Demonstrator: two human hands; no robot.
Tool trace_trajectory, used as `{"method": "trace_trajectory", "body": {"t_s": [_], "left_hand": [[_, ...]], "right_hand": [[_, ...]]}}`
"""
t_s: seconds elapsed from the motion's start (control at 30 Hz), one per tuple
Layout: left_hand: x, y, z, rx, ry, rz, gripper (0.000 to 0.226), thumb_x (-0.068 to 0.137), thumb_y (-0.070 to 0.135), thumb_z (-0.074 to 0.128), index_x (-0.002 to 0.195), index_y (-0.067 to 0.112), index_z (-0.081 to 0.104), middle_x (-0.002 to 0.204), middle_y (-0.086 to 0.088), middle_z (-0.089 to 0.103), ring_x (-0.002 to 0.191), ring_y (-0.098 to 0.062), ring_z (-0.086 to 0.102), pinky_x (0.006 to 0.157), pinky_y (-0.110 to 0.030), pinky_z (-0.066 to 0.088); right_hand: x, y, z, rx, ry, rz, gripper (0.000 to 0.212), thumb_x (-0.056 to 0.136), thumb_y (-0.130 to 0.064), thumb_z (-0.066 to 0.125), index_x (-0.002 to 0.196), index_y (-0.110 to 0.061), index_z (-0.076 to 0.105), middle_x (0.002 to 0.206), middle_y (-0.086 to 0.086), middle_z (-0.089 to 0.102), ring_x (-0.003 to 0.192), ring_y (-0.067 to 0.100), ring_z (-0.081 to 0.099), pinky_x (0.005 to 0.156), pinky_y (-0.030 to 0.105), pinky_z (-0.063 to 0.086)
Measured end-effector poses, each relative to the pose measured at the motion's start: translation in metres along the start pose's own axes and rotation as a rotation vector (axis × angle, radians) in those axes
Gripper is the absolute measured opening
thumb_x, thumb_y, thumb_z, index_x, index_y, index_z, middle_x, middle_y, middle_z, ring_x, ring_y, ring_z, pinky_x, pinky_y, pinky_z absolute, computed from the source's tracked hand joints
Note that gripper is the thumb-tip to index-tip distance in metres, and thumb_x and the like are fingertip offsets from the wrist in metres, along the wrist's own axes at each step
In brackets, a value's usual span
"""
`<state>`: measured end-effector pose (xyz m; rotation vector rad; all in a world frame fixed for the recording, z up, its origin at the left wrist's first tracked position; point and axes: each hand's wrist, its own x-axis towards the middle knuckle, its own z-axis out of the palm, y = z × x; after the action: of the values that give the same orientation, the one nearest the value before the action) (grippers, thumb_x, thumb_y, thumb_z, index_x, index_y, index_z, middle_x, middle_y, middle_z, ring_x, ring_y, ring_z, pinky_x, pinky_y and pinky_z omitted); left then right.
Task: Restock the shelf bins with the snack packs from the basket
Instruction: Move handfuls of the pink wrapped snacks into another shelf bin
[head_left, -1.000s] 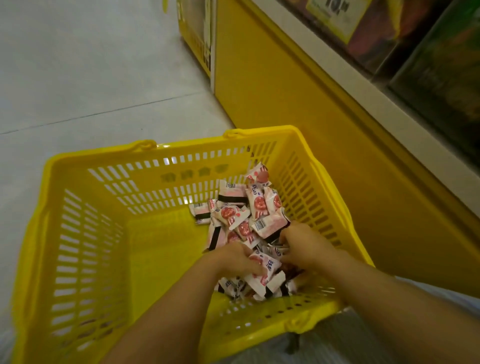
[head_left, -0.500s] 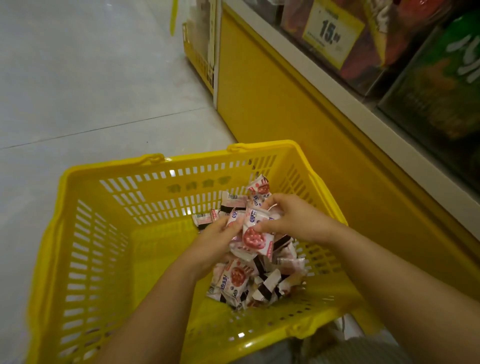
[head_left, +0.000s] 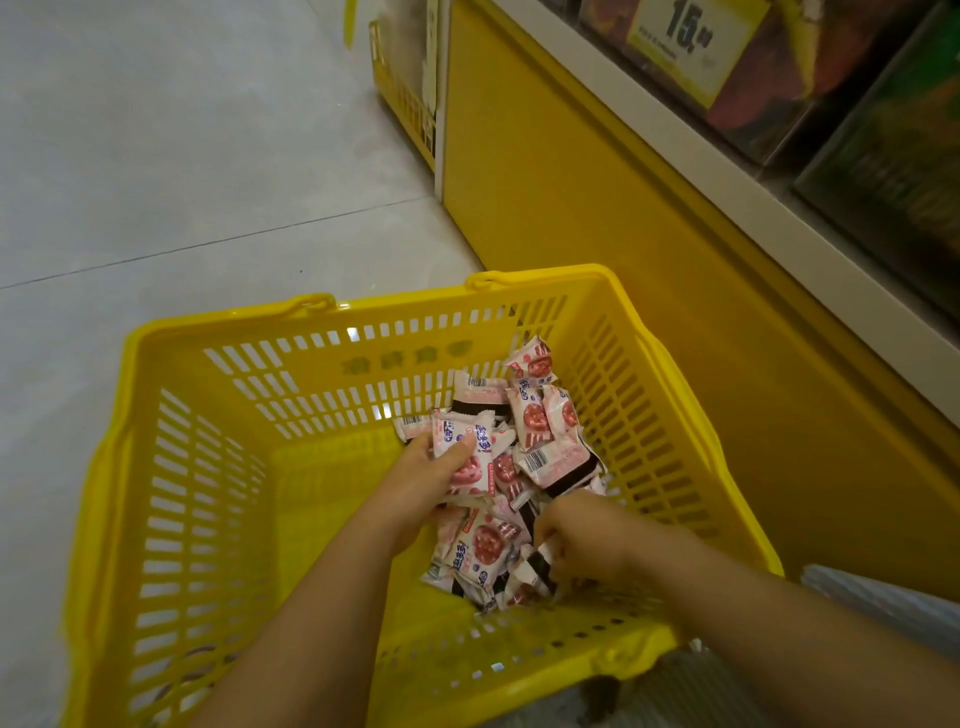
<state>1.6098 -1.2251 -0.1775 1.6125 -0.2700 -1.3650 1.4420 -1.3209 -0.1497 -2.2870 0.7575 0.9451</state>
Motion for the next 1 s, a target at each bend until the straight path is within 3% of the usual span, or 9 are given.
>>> {"method": "trace_trajectory", "body": {"t_s": [0.07,0.13,0.33,0.4,0.57,0.67,0.77,0.87,1.0], "left_hand": [[0.001,0.001,0.000,-0.039,0.009,-0.007,0.025,0.091,0.042,0.060,0.109,0.025,0.057,0.107,-0.005,0.067,0.102,-0.024,0.066,0.081,-0.052,0.057],[0.002,0.003,0.000,-0.077,0.023,-0.011,0.032,0.092,0.042,0.058,0.116,0.020,0.055,0.107,-0.007,0.069,0.099,-0.026,0.068,0.078,-0.051,0.058],[0.002,0.008,0.005,-0.181,0.035,0.015,0.026,0.094,0.036,0.057,0.115,0.021,0.057,0.097,-0.003,0.075,0.089,-0.021,0.072,0.072,-0.038,0.060],[0.001,0.014,0.010,-0.235,0.017,0.014,0.031,0.095,0.034,0.056,0.122,0.019,0.056,0.105,-0.007,0.073,0.098,-0.025,0.070,0.080,-0.041,0.058],[-0.004,0.030,0.019,-0.432,-0.054,0.041,0.035,0.098,0.025,0.052,0.130,0.010,0.054,0.109,-0.016,0.071,0.101,-0.031,0.068,0.085,-0.044,0.056],[-0.006,0.033,0.022,-0.459,-0.060,0.034,0.038,0.097,0.031,0.052,0.130,0.012,0.053,0.110,-0.015,0.071,0.102,-0.030,0.068,0.084,-0.043,0.056],[-0.008,0.034,0.025,-0.420,-0.114,0.024,0.042,0.096,0.041,0.049,0.129,0.016,0.054,0.108,-0.010,0.072,0.098,-0.025,0.070,0.074,-0.037,0.058],[-0.009,0.036,0.025,-0.327,-0.202,0.068,0.062,0.080,0.057,0.058,0.131,0.021,0.052,0.113,-0.006,0.071,0.103,-0.022,0.069,0.085,-0.041,0.057],[-0.004,0.033,0.023,-0.126,-0.150,0.157,0.064,0.071,0.053,0.071,0.125,0.025,0.053,0.106,0.001,0.073,0.099,-0.018,0.069,0.095,-0.049,0.051]], "right_hand": [[-0.001,0.004,-0.013,0.031,0.050,-0.013,0.007,0.086,-0.019,0.067,0.089,-0.013,0.065,0.091,0.008,0.065,0.080,0.023,0.062,0.067,0.032,0.049],[-0.004,0.008,-0.035,0.184,0.124,-0.027,0.017,0.089,-0.023,0.065,0.094,-0.007,0.064,0.083,0.010,0.063,0.068,0.021,0.058,0.060,0.030,0.046],[-0.018,0.002,-0.078,0.716,0.546,-0.115,0.004,0.092,-0.017,0.061,0.094,-0.018,0.058,0.090,0.004,0.068,0.069,0.012,0.070,0.056,0.026,0.055],[-0.017,-0.009,-0.074,0.837,0.646,-0.177,0.011,0.088,-0.012,0.066,0.090,-0.020,0.059,0.107,0.001,0.065,0.085,0.014,0.070,0.072,0.029,0.058],[-0.016,-0.030,-0.059,0.806,0.517,-0.202,0.004,0.077,-0.033,0.076,0.076,-0.032,0.072,0.126,-0.016,0.048,0.118,0.008,0.050,0.098,0.038,0.048],[-0.016,-0.030,-0.058,0.878,0.669,-0.139,0.019,0.081,-0.035,0.071,0.073,-0.017,0.071,0.103,-0.012,0.064,0.102,0.000,0.059,0.092,0.031,0.049],[-0.015,-0.029,-0.062,1.000,0.708,-0.070,0.023,0.080,-0.023,0.075,0.094,-0.016,0.059,0.096,-0.001,0.066,0.081,0.013,0.068,0.068,0.024,0.056],[-0.015,-0.030,-0.067,1.041,0.652,-0.072,0.049,0.077,-0.013,0.078,0.115,-0.021,0.048,0.109,-0.002,0.057,0.082,0.016,0.065,0.073,0.032,0.058],[-0.014,-0.021,-0.074,0.981,0.644,-0.166,0.039,0.081,-0.015,0.074,0.114,-0.024,0.055,0.110,-0.002,0.062,0.091,0.020,0.066,0.081,0.036,0.058]]}}
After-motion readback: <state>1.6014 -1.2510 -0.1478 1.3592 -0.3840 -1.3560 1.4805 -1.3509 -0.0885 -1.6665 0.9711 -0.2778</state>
